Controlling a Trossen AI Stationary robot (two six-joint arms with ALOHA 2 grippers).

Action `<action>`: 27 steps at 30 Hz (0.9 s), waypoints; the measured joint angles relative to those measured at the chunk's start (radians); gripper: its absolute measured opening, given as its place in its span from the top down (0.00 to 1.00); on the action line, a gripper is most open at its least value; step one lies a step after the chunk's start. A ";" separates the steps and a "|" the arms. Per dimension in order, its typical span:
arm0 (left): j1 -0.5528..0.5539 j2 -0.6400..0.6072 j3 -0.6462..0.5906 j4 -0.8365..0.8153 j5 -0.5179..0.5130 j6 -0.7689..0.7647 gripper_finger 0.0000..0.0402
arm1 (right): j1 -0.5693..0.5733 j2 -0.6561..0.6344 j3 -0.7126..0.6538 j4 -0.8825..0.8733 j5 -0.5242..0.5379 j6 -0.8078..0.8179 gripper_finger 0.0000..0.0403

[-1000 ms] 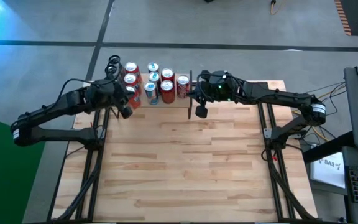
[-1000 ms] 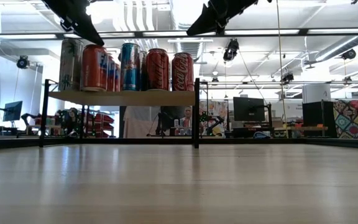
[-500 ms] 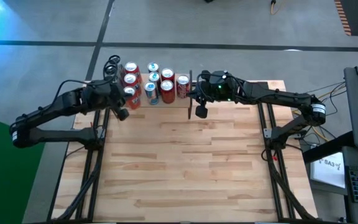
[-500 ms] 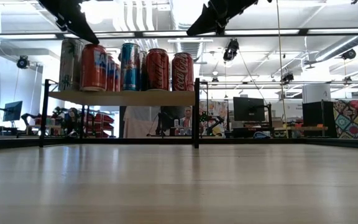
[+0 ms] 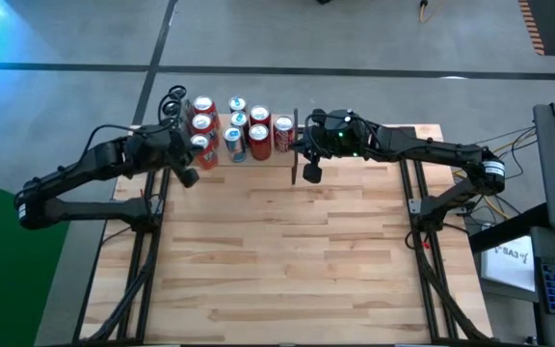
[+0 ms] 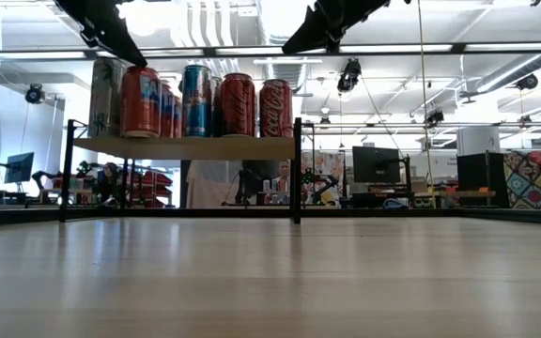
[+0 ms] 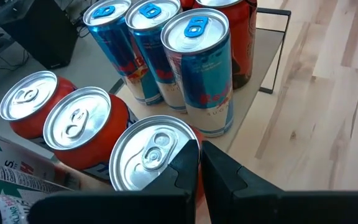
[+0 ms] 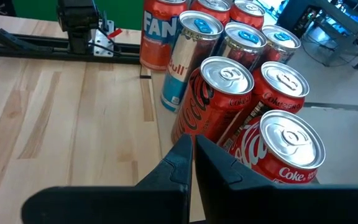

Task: Place canned beverage on shelf
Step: Adjust the red soda can on the shelf

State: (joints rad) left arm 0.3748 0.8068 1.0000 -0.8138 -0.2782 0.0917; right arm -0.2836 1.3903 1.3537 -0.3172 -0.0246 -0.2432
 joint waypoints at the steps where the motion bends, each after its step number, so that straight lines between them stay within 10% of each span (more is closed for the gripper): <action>1: 0.000 -0.002 0.000 -0.002 0.000 0.000 1.00 | 0.000 0.000 0.000 0.000 0.000 0.000 0.98; 27: 0.000 0.005 -0.001 0.004 -0.066 0.033 1.00 | 0.002 0.000 0.000 -0.022 0.000 -0.002 0.98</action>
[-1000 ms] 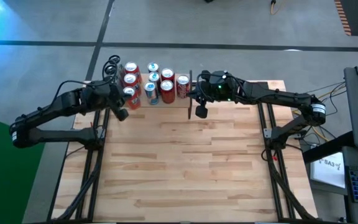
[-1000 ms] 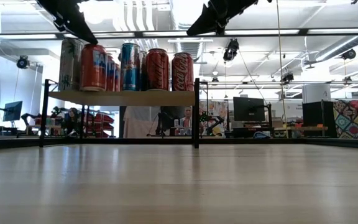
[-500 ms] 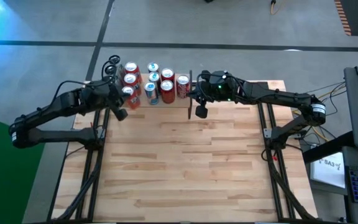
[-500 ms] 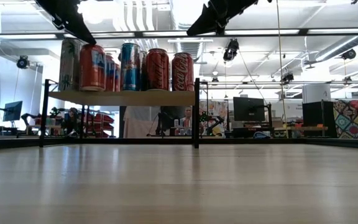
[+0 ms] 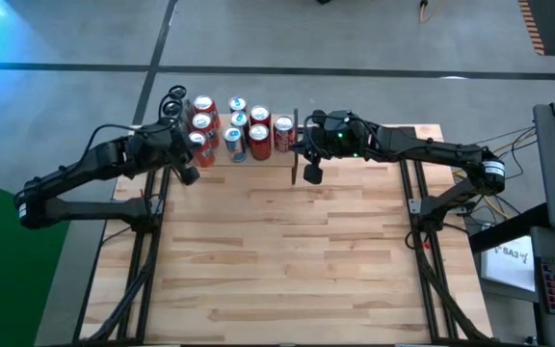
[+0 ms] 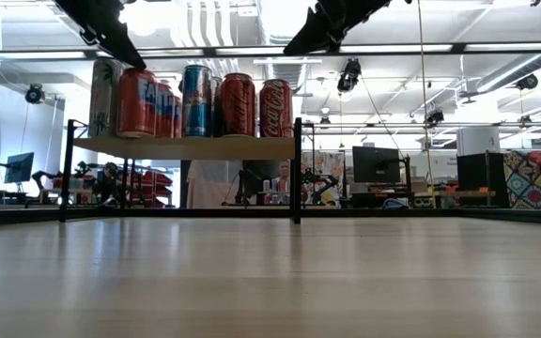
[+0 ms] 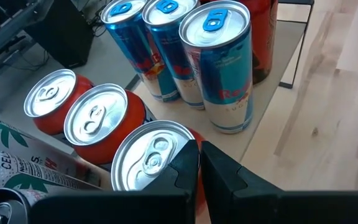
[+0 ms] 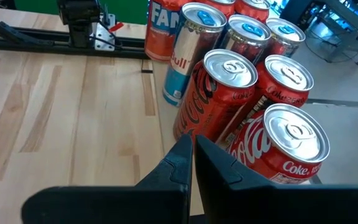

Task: Place canned beverage on shelf
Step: Adjust the red soda can on the shelf

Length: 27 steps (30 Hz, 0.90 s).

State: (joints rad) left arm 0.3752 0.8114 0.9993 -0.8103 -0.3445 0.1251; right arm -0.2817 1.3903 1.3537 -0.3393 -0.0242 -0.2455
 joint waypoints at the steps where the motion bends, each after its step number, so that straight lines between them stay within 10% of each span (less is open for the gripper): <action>1: 0.000 -0.002 0.000 -0.001 0.002 -0.002 1.00 | 0.000 0.000 0.000 0.000 0.000 0.000 0.98; 27: 0.000 0.060 0.032 0.028 -0.014 -0.056 1.00 | 0.000 0.000 0.000 -0.008 0.000 0.002 0.98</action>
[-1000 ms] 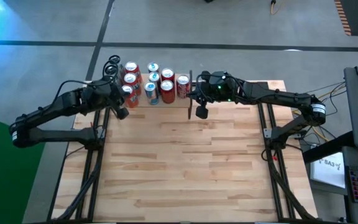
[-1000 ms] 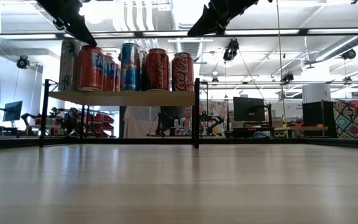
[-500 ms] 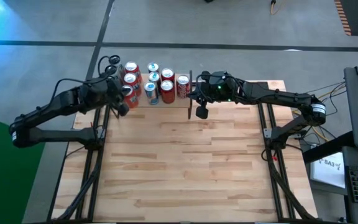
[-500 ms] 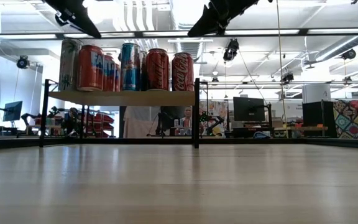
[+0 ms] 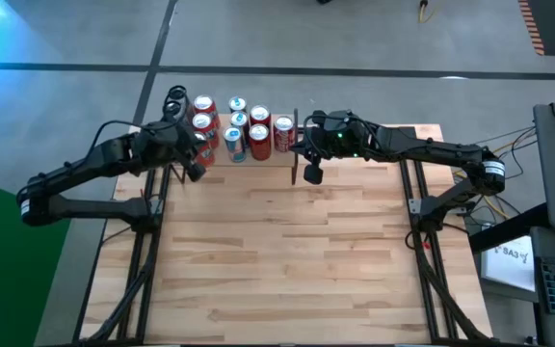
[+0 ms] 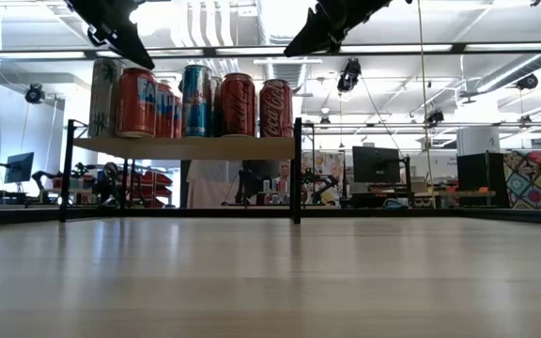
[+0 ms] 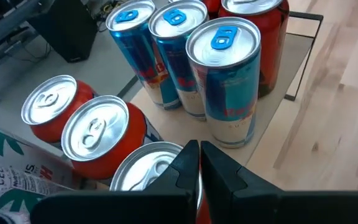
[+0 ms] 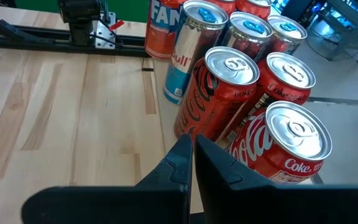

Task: Place canned beverage on shelf
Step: Adjust the red soda can on the shelf

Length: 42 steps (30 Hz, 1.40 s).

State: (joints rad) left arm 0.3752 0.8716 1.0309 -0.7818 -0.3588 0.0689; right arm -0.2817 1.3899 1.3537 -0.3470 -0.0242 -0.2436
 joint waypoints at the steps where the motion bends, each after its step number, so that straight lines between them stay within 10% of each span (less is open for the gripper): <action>1: 0.000 -0.002 0.000 0.000 -0.001 0.000 1.00 | 0.000 0.000 0.000 0.000 0.000 0.000 0.98; 42: 0.000 -0.020 0.001 -0.053 0.006 0.091 1.00 | 0.000 0.000 0.000 0.000 0.000 0.009 0.98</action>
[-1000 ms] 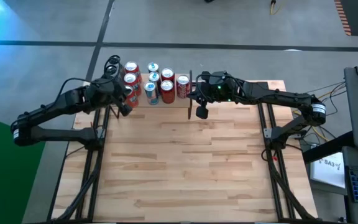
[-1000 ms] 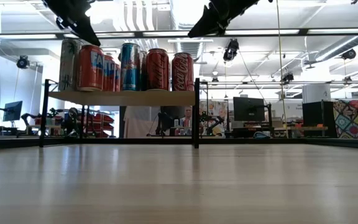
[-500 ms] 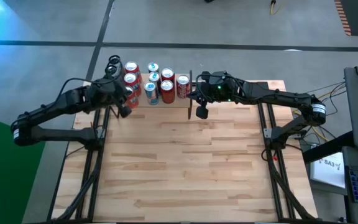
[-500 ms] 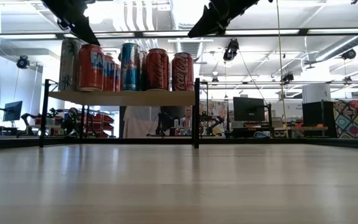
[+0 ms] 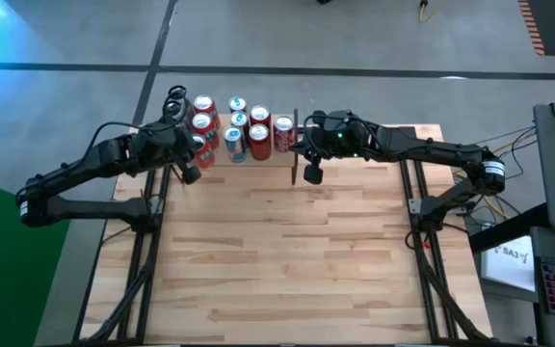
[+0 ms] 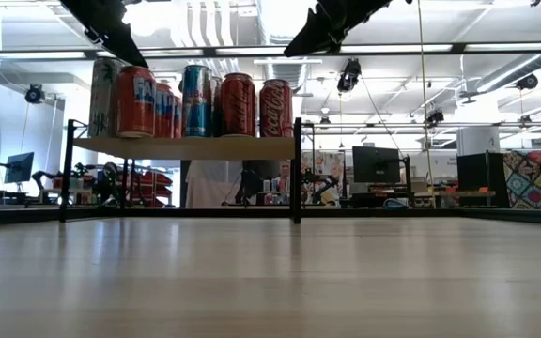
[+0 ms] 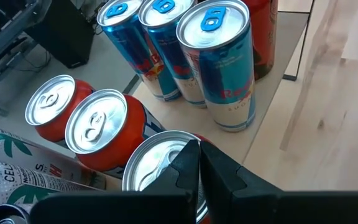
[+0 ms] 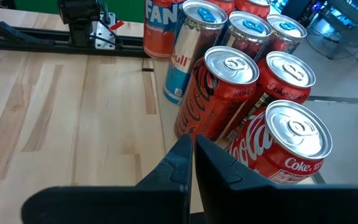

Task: Place canned beverage on shelf
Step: Adjust the red soda can on the shelf

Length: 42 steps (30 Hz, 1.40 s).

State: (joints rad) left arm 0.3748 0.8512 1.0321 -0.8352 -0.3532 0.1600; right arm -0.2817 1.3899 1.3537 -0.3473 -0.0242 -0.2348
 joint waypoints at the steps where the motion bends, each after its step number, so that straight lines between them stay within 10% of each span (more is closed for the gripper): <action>1: 0.000 0.001 0.000 0.000 0.000 0.000 1.00 | 0.000 0.000 0.000 0.000 0.000 0.000 0.98; 19: 0.000 -0.015 0.043 0.011 -0.048 0.013 1.00 | 0.013 0.000 0.000 0.000 0.000 0.000 0.98; 30: -0.002 -0.053 0.082 -0.107 0.207 -0.055 1.00 | 0.014 -0.001 0.000 0.001 0.001 0.000 0.98; 42: -0.002 -0.027 0.057 -0.220 0.073 -0.110 1.00 | 0.014 -0.001 0.000 0.008 0.001 0.000 0.98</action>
State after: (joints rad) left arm 0.3733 0.8241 1.0886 -1.0548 -0.2805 0.0502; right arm -0.2680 1.3891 1.3537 -0.3393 -0.0231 -0.2348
